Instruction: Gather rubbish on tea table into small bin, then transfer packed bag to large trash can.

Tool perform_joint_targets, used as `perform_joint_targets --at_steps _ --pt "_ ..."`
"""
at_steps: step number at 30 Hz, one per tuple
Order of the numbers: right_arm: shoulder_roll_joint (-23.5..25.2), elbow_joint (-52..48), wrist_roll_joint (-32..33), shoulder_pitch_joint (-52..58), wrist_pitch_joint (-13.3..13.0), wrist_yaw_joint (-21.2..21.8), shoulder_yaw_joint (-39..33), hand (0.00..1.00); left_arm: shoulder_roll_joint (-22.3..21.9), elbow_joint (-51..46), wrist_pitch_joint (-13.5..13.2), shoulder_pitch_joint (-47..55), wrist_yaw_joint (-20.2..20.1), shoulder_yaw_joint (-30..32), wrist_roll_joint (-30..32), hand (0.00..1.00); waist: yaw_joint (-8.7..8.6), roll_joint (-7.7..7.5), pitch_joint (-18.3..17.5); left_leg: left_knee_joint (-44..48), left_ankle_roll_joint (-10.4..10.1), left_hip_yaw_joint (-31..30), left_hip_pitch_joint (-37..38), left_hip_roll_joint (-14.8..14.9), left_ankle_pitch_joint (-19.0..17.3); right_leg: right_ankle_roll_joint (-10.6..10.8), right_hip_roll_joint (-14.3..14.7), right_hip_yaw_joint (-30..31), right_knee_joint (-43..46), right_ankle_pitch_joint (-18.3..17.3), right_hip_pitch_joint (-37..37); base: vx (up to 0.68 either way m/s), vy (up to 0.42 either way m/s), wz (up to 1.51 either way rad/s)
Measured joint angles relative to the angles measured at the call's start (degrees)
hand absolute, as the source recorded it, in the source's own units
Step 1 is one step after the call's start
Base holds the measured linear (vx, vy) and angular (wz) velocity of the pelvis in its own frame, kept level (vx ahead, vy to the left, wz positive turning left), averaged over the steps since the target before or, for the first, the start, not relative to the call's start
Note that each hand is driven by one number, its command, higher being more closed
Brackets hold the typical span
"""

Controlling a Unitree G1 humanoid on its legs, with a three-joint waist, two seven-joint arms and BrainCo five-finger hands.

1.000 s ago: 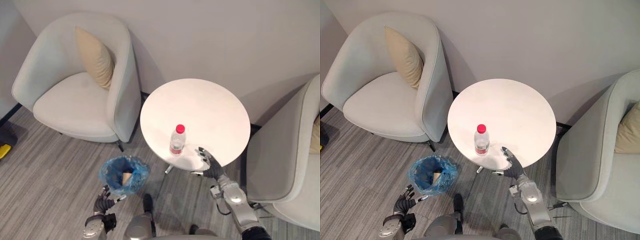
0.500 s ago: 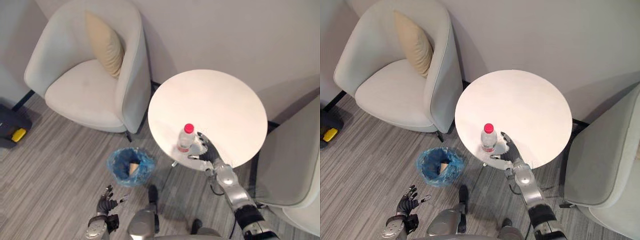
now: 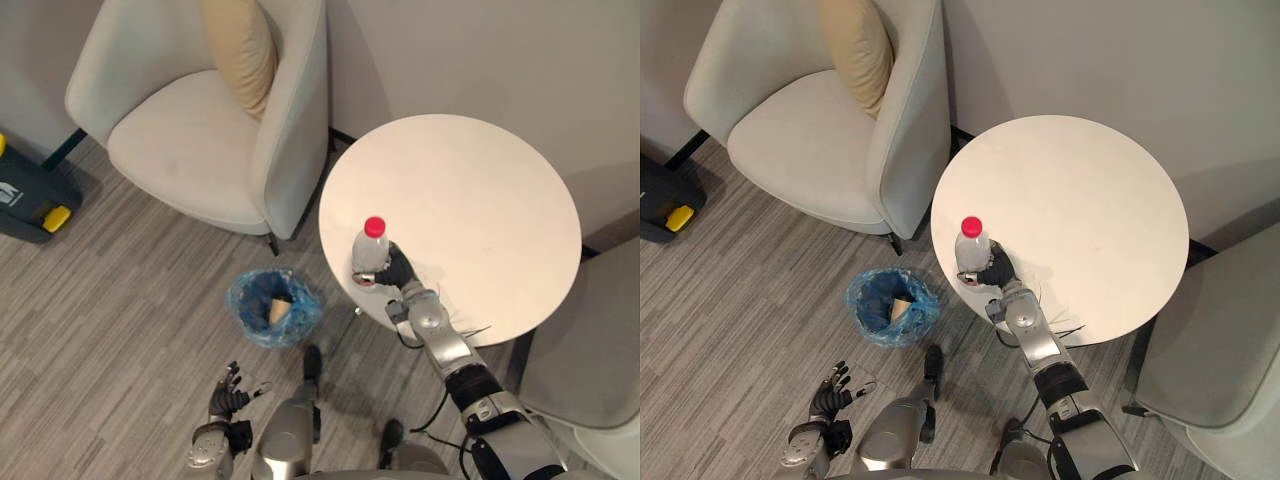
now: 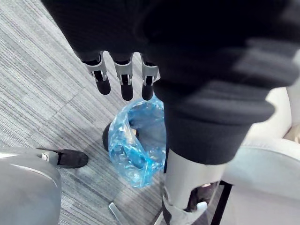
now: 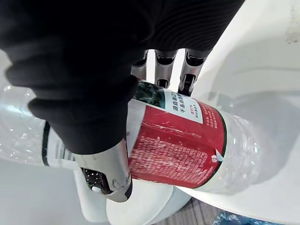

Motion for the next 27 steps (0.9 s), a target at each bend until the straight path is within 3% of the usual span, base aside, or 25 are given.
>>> perform_joint_targets --at_steps 4,9,12,14,19,21,22,23,24,25,27 --pt "-0.05 -3.27 0.42 0.03 0.03 -1.25 -0.34 1.00 -0.19 -0.61 -0.02 0.00 0.17 0.05 -0.81 0.00 0.07 0.52 0.29 0.00 0.00 -0.33 -0.02 0.01 0.00 -0.01 0.14 0.02 -0.03 -0.01 0.14 -0.01 0.000 0.05" --pt "-0.76 -20.13 2.50 7.45 -1.37 -1.16 -1.50 1.00 -0.81 -0.71 -0.05 0.06 0.44 0.87 -0.85 0.00 -0.81 0.56 0.30 0.02 -0.01 -1.11 0.45 -0.01 -0.01 -0.01 0.34 -0.03 -0.13 -0.02 1.18 0.00 -0.004 0.07" --pt "-0.97 -24.82 3.38 11.76 -2.38 -0.68 -1.91 1.00 -1.88 -0.69 -0.06 0.23 0.38 1.87 -0.84 0.00 -0.86 0.54 0.27 0.01 -0.03 -1.46 1.66 -0.29 -0.04 -0.01 0.34 -0.17 -0.08 -0.04 2.42 0.00 -0.001 0.11" --pt "-0.90 -27.86 4.30 14.22 -2.65 0.82 -1.40 1.00 -2.08 -0.68 -0.06 0.65 0.28 1.93 -0.83 0.00 -2.04 0.54 0.22 0.01 -0.03 -2.54 2.01 -0.57 -0.02 -0.10 0.32 -1.50 -0.09 -0.39 3.32 -0.02 -0.005 0.21" --pt "-1.38 -29.43 4.79 17.39 -4.71 2.88 -0.58 1.00 -2.16 -0.44 -0.32 0.07 -0.29 1.53 -0.82 0.00 -2.50 0.26 -0.28 2.22 0.08 -6.66 -1.48 -3.18 0.69 1.43 -0.91 -8.17 0.68 -4.71 3.90 -0.04 -0.038 0.58" --pt "-1.80 -29.43 4.71 18.09 -4.68 3.04 -0.55 1.00 -2.19 -0.35 -0.47 -0.15 -0.30 1.19 -0.78 0.00 -3.58 0.46 -0.68 2.46 4.76 -2.21 -4.12 -2.79 -0.76 1.38 -0.63 -13.62 1.38 -5.12 3.90 -0.03 -0.045 1.24" --pt "-1.93 -29.47 4.70 18.36 -4.68 2.93 -0.75 1.00 -2.05 -0.11 -0.48 -0.61 -0.34 1.03 -0.67 0.00 -4.27 -0.11 -0.85 4.22 7.73 5.03 -5.51 -1.89 -2.95 1.33 -1.08 -16.12 1.22 -4.96 4.05 0.04 -0.020 1.50" --pt "-2.55 -29.46 4.69 18.18 -4.66 2.76 -0.90 1.00 -2.07 0.32 -0.49 -0.98 -0.37 0.96 -0.46 0.00 -4.38 -0.20 -1.02 8.02 9.13 14.93 -6.91 0.44 -3.89 1.36 -1.27 -18.84 1.45 -4.99 4.60 0.09 0.020 1.65" --pt "-2.79 -29.45 4.50 17.91 -4.63 2.78 -1.05 1.00 -1.92 0.79 -0.49 -0.64 -0.33 0.97 -0.22 0.00 -4.31 0.19 -1.31 9.93 7.17 19.29 -6.92 2.11 -2.52 1.46 -1.39 -20.90 2.03 -5.05 5.50 0.09 0.048 1.23" --pt "-2.66 -29.46 4.26 17.82 -4.60 2.73 -1.15 1.00 -1.75 1.04 -0.49 -0.54 -0.33 0.95 0.20 0.00 -4.09 0.04 -1.44 10.16 6.53 18.66 -6.84 2.07 -2.79 1.47 -1.61 -21.45 2.51 -5.04 5.67 0.09 0.067 0.80" --pt "-0.93 -29.46 4.14 17.51 -4.60 2.74 -1.48 1.00 -0.42 1.87 -0.53 0.33 -0.32 -0.16 0.92 0.00 -3.17 -1.51 -2.51 10.92 6.76 16.79 -6.10 -0.15 -4.66 1.84 -3.29 -21.98 3.48 -4.88 7.41 0.11 0.076 0.53"
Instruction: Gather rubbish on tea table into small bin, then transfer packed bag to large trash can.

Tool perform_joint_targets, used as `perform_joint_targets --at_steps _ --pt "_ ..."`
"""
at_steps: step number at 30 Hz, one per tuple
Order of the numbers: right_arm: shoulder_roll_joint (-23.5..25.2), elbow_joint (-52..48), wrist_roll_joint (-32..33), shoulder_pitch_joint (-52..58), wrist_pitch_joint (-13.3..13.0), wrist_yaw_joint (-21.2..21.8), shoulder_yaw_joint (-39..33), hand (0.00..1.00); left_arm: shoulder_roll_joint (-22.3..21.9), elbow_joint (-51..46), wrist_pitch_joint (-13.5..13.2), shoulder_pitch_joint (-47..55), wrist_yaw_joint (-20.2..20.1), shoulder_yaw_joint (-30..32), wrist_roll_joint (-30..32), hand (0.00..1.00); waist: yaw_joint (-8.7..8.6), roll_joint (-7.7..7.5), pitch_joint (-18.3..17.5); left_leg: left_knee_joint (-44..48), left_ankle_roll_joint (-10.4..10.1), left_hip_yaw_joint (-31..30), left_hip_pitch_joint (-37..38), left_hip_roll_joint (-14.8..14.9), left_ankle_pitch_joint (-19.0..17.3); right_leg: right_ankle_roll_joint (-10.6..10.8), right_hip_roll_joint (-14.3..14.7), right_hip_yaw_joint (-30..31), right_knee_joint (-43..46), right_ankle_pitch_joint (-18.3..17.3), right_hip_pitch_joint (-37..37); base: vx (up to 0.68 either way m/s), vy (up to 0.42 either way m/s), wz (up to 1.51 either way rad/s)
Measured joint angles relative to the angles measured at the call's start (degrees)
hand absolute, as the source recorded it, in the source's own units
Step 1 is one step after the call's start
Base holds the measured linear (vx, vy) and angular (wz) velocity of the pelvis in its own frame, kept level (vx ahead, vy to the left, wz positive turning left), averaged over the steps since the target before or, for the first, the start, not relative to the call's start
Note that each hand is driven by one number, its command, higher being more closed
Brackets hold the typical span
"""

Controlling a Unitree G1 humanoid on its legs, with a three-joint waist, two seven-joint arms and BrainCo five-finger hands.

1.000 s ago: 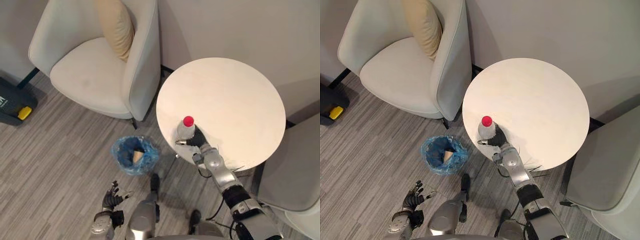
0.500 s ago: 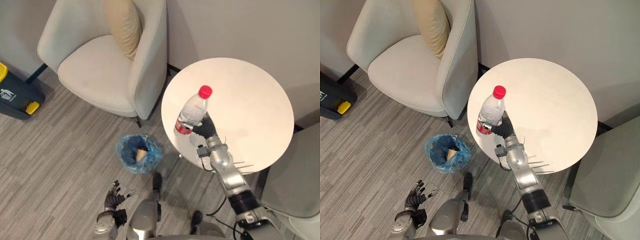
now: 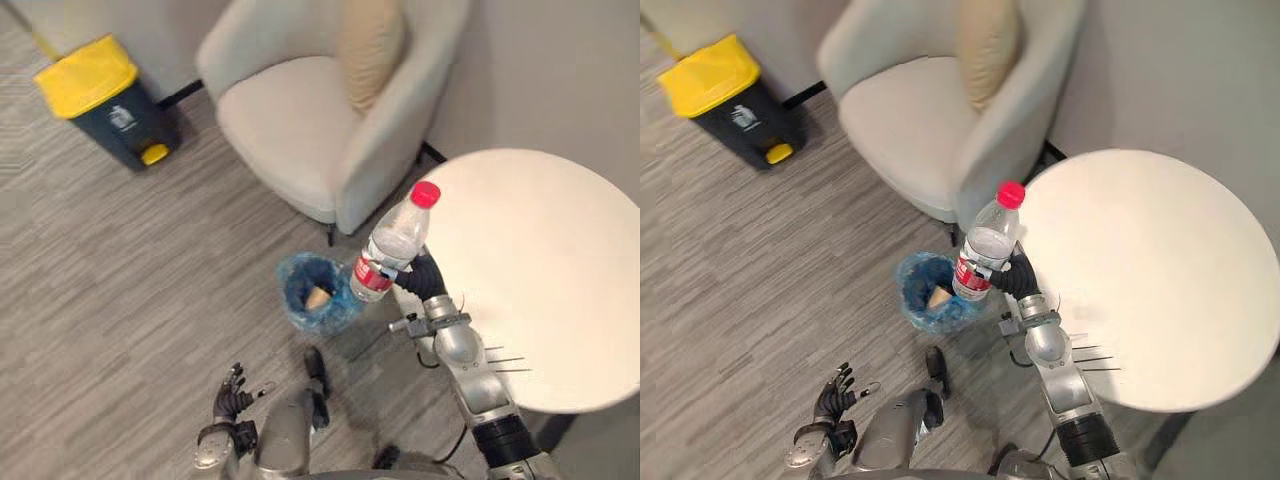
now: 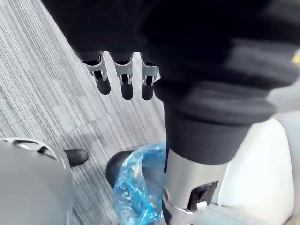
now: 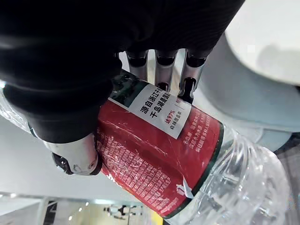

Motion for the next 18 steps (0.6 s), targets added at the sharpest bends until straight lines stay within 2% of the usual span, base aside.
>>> perform_joint_targets --at_steps 1,2,4,5,6,7,8,9,10,12,14,16,18 --pt "0.52 0.02 -0.04 -0.05 0.01 0.00 0.01 1.00 0.05 0.50 0.00 -0.02 -0.04 -0.05 0.28 0.00 0.06 -0.11 -0.07 1.05 0.15 -0.31 0.09 -0.32 -0.90 0.40 -0.44 -0.01 0.68 0.22 0.40 0.13 0.118 0.36" --pt "1.20 0.08 -0.14 -0.04 0.01 0.07 0.26 1.00 0.03 1.17 0.01 0.37 -0.04 -0.23 0.66 0.00 0.10 -0.09 -0.13 3.79 0.46 -0.62 0.32 -0.55 -3.35 0.69 -1.60 0.07 3.90 0.39 0.58 0.14 0.150 0.16" --pt "2.11 0.42 -0.14 -0.05 0.03 0.16 1.08 1.00 0.27 1.78 -0.17 0.89 -0.11 -0.31 1.11 0.00 -0.12 0.30 -0.45 7.97 0.88 -1.16 0.29 -0.44 -6.82 1.47 -4.89 0.35 14.27 1.12 -2.13 0.14 0.175 0.08" --pt "2.27 0.79 -0.12 -0.03 0.02 0.24 1.47 1.00 0.77 2.72 -0.20 0.84 -0.12 -0.37 1.47 0.00 -0.62 0.41 -0.69 9.52 1.15 -2.23 0.52 -0.67 -8.66 -0.60 -7.82 1.86 24.19 3.24 -5.79 0.15 0.186 0.15" --pt "2.10 2.07 -0.13 0.01 0.02 0.26 1.47 1.00 1.44 3.45 -0.10 0.64 -0.07 -0.99 1.88 0.00 -1.12 0.49 -0.70 9.79 0.83 -3.10 1.38 -0.94 -9.80 -3.85 -9.03 6.81 33.21 3.27 -10.42 0.18 0.211 0.25" --pt "2.26 2.95 -0.15 0.08 0.15 0.28 1.61 1.00 1.59 3.57 -0.05 0.61 -0.05 -1.33 2.15 0.00 -1.63 0.52 -0.69 9.73 0.91 -3.92 1.87 -1.22 -9.98 -4.54 -8.29 9.52 35.60 1.35 -12.39 0.15 0.163 0.56" --pt "2.73 4.31 -0.13 0.33 0.43 0.41 2.39 1.00 1.90 3.95 -0.06 0.58 -0.05 -1.79 2.71 0.00 -2.31 0.73 -0.60 9.14 1.01 -5.85 2.97 -1.85 -10.09 -4.38 -6.24 14.36 36.81 -1.78 -15.62 0.18 0.169 0.77" --pt "2.30 4.66 -0.14 0.84 0.65 0.63 3.08 1.00 2.20 4.59 -0.02 0.10 -0.05 -1.97 2.77 0.00 -2.76 0.81 -0.55 8.45 0.79 -7.27 3.97 -2.60 -10.27 -3.95 -4.27 18.12 35.25 -3.48 -18.76 0.14 0.113 0.83" --pt "1.84 4.67 -0.20 1.00 0.65 0.87 3.41 1.00 2.18 4.75 -0.02 -0.16 -0.04 -2.12 2.78 0.00 -2.87 0.82 -0.55 8.28 0.78 -7.98 4.25 -3.00 -10.28 -3.28 -3.52 19.76 33.64 -3.94 -20.17 0.15 0.086 0.89" --pt "1.15 4.77 -0.44 1.03 0.65 1.51 5.09 1.00 2.11 5.27 -0.07 -1.37 -0.03 -2.45 2.76 0.00 -3.56 0.86 -0.53 8.11 0.47 -11.02 4.24 -4.60 -10.10 -2.24 -1.21 24.59 25.02 -3.94 -24.14 0.12 -0.008 0.99" --pt "0.59 5.53 -1.18 1.19 0.65 2.34 6.02 1.00 2.60 5.52 -0.20 -2.32 -0.02 -3.49 2.74 0.00 -3.59 0.96 -0.44 9.23 0.04 -13.79 3.61 -6.01 -10.20 -0.80 -0.27 26.39 16.65 -2.09 -25.39 0.08 -0.062 1.06" --pt "-0.53 8.13 -2.79 -0.55 0.55 2.70 6.24 1.00 2.75 5.52 -0.43 -4.11 0.03 -3.71 2.72 0.00 -3.38 1.46 0.23 15.91 -1.11 -16.84 -0.57 -6.94 -13.02 -1.38 -0.71 25.80 15.04 4.49 -26.44 0.05 -0.127 1.04" --pt "-1.54 10.87 -4.15 -4.49 0.81 2.61 7.75 1.00 2.67 5.53 -0.62 -4.81 0.21 -3.46 2.64 0.00 -2.27 2.77 1.56 18.43 -1.64 -17.44 -3.84 -5.90 -13.68 -1.68 0.10 25.15 16.16 4.62 -28.76 0.02 -0.107 0.21"
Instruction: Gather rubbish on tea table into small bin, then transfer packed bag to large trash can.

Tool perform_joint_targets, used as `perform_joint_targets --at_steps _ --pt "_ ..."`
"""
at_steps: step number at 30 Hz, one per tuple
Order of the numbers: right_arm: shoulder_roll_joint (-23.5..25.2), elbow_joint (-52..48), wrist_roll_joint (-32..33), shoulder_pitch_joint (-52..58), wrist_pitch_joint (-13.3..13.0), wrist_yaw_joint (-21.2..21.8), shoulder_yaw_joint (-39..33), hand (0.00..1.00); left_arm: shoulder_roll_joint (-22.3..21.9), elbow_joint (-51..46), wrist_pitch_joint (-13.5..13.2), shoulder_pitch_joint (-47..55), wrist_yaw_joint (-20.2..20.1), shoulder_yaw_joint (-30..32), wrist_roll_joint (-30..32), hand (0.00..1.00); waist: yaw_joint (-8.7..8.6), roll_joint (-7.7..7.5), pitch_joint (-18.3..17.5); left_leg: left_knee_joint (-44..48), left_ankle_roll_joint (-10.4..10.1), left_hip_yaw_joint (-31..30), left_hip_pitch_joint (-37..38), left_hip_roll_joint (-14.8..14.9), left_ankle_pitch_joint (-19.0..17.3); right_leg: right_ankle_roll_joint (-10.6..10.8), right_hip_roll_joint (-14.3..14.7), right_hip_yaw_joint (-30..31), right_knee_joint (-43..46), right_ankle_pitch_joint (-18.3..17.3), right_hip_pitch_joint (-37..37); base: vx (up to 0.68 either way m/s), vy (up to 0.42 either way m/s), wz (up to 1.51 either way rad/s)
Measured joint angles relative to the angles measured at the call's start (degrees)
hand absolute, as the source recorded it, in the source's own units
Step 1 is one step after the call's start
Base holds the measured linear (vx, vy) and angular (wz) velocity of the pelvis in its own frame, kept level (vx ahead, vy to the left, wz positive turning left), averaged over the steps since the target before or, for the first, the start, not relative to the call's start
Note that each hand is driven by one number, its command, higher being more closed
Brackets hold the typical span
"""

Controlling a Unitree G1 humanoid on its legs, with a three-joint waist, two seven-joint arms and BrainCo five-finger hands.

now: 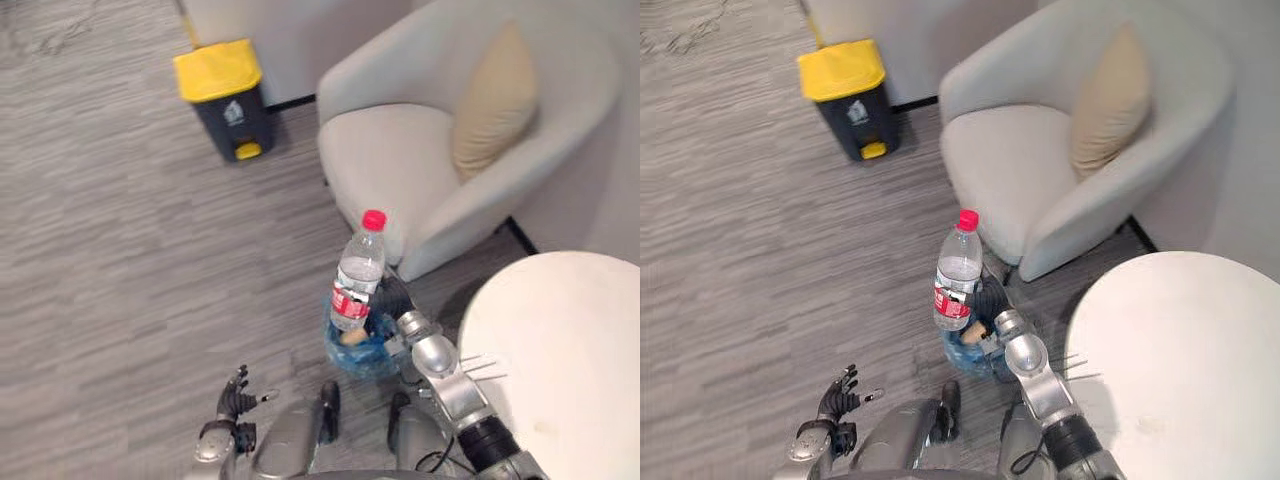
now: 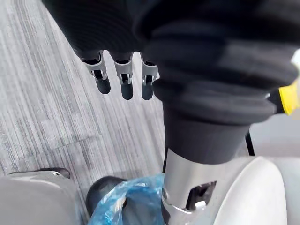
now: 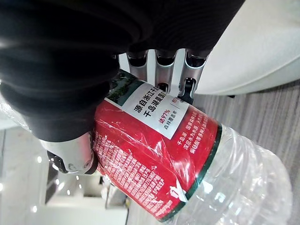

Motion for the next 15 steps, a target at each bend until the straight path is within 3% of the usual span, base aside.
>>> perform_joint_targets --at_steps 4,8,11,14,15 --pt "-1.70 4.13 -0.90 -7.73 0.42 -0.20 0.50 1.00 -0.06 0.16 -0.07 -4.44 1.17 1.54 -1.93 0.00 0.27 0.60 6.33 2.91 -1.14 -0.85 -6.56 1.05 0.66 -1.55 0.19 -2.00 4.04 -0.42 -6.02 -0.06 -0.130 0.19" --pt "-1.39 11.46 -0.91 -15.72 1.77 -2.16 0.52 1.00 -1.49 1.45 -0.69 -10.66 2.79 3.20 -3.60 0.00 0.55 0.62 7.89 6.83 -1.75 -2.08 -16.48 1.27 0.74 -2.73 -0.45 -3.36 9.29 -1.35 -15.50 -0.12 -0.102 0.21" --pt "-1.35 11.86 -1.50 -19.86 2.38 -4.92 0.39 1.00 -4.50 -0.52 -1.00 -14.79 4.05 6.60 -6.10 0.00 0.36 1.01 9.13 9.63 -1.56 3.73 -23.99 5.18 0.28 -3.22 -2.19 -5.25 13.45 -2.47 -22.55 -0.12 -0.103 0.41" --pt "-1.22 11.85 -2.70 -24.72 2.98 -6.67 -0.53 1.00 -5.95 -3.99 -2.05 -17.18 5.08 7.66 -8.47 0.00 0.71 1.00 10.83 14.70 -1.68 4.00 -31.54 5.89 0.40 -3.60 -3.55 -6.02 19.34 -4.77 -29.46 -0.15 -0.098 0.35" --pt "-1.29 11.85 -2.69 -27.95 3.07 -7.90 -2.37 1.00 -7.01 -6.37 -2.18 -19.06 5.61 8.80 -9.69 0.00 1.72 1.01 11.73 17.47 -1.55 3.55 -37.02 5.90 0.29 -4.23 -4.33 -6.32 22.75 -5.74 -34.72 -0.11 -0.028 0.15"
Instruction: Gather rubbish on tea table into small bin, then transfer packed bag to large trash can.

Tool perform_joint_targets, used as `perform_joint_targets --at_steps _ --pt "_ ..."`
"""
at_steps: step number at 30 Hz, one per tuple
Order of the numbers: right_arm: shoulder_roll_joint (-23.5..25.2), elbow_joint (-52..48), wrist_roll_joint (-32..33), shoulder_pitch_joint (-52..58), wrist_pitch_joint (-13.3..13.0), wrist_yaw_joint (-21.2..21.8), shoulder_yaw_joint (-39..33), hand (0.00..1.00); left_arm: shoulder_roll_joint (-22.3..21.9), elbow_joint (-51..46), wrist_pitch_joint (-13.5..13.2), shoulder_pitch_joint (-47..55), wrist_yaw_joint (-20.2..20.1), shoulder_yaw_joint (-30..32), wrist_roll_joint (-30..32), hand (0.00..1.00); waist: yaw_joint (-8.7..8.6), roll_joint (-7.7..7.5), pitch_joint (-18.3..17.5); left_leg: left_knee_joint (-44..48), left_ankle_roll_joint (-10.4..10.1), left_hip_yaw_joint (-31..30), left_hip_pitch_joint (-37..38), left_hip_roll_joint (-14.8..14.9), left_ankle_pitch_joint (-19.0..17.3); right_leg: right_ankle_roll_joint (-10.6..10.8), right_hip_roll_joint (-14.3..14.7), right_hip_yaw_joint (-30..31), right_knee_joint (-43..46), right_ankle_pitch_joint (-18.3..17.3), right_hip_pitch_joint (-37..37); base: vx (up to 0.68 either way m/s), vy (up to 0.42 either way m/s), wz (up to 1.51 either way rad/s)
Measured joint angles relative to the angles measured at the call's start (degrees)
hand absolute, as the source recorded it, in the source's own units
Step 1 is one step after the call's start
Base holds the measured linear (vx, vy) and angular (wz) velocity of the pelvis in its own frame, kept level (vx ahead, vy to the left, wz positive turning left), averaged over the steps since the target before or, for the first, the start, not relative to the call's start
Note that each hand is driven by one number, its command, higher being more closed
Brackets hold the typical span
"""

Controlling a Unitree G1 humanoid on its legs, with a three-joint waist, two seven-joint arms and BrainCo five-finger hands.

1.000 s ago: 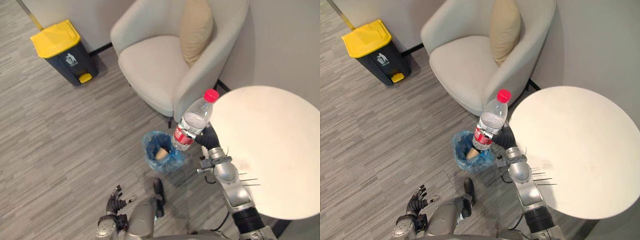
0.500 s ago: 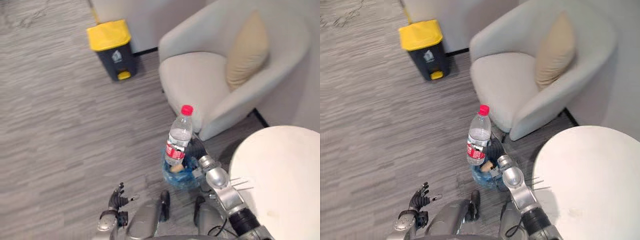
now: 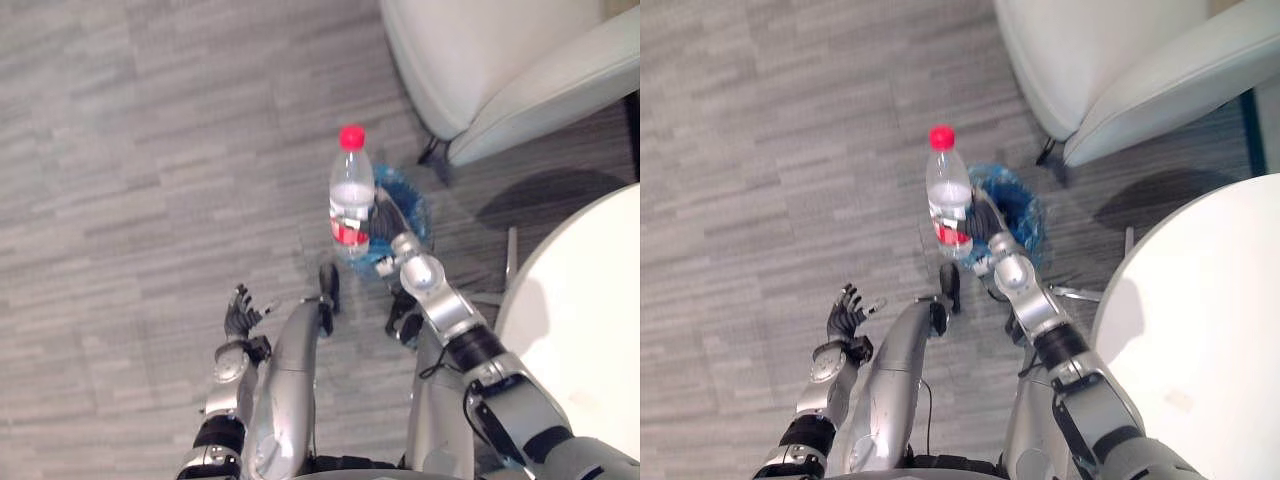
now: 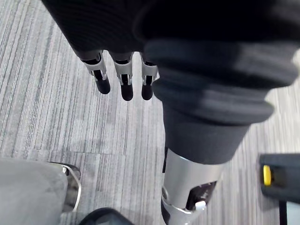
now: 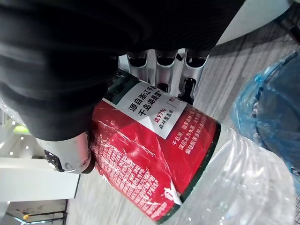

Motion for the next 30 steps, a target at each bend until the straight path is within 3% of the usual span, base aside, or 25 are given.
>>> perform_joint_targets --at_steps 7,14,15,25,30 --pt "-3.20 0.02 1.26 -10.00 2.24 -6.05 -7.32 1.00 -1.63 -9.77 -0.24 -2.50 1.71 0.43 -3.79 0.00 1.65 -0.16 1.58 9.01 -0.11 -1.83 -19.47 -0.27 0.16 -1.20 -2.00 -0.07 10.88 -2.45 -18.87 -0.09 -0.019 0.13" --pt "-6.91 4.91 4.60 -16.02 3.00 -10.25 -11.38 1.00 -0.93 -16.08 -1.04 -2.55 1.73 0.27 -5.05 0.00 1.61 -0.23 1.59 10.69 -1.35 -1.98 -27.64 0.24 0.96 -0.97 -2.19 0.34 13.85 -3.22 -27.52 -0.08 0.011 0.03" --pt "-7.10 6.19 4.83 -16.40 3.20 -10.46 -11.37 0.00 -0.75 -16.58 -1.08 -2.55 1.74 0.28 -5.07 0.00 1.60 -0.23 1.59 10.68 -1.56 -1.97 -28.33 0.32 1.15 -1.11 -2.20 0.33 14.15 -3.28 -28.30 -0.08 0.024 0.03" --pt "-7.17 9.04 5.29 -17.75 3.41 -10.32 -10.69 0.00 1.24 -16.77 -1.14 -2.57 1.72 -0.24 -5.49 0.00 0.70 -0.35 1.47 10.51 -1.51 -2.13 -29.54 1.31 1.86 -1.75 -1.72 -0.26 14.64 -3.25 -29.82 -0.06 0.033 -0.01" --pt "-6.46 7.84 1.93 -17.51 3.40 -9.58 -9.20 0.00 1.41 -16.70 -1.14 -3.04 1.75 -0.23 -5.50 0.00 0.13 -1.02 1.08 10.51 -1.68 -2.15 -29.42 1.46 1.98 -2.39 -1.50 -0.26 14.44 -2.87 -29.65 -0.07 0.044 -0.02"
